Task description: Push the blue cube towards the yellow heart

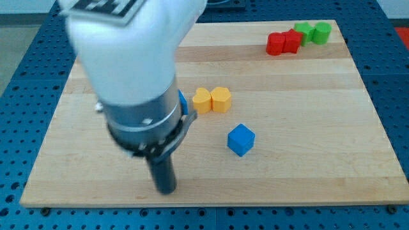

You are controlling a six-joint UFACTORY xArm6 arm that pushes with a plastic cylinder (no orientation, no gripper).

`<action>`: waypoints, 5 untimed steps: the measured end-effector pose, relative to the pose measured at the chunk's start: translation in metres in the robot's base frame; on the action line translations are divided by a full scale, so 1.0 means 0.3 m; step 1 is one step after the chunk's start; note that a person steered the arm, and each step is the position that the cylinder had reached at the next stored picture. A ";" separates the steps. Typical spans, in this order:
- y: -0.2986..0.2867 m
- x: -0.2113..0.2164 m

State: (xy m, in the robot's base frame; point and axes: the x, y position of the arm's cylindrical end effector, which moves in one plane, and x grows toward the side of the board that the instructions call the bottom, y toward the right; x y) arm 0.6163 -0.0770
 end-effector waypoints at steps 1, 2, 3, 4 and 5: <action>0.233 0.002; 0.351 -0.046; 0.335 -0.120; 0.325 -0.229; 0.402 -0.219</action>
State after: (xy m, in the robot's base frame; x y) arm 0.5506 0.0437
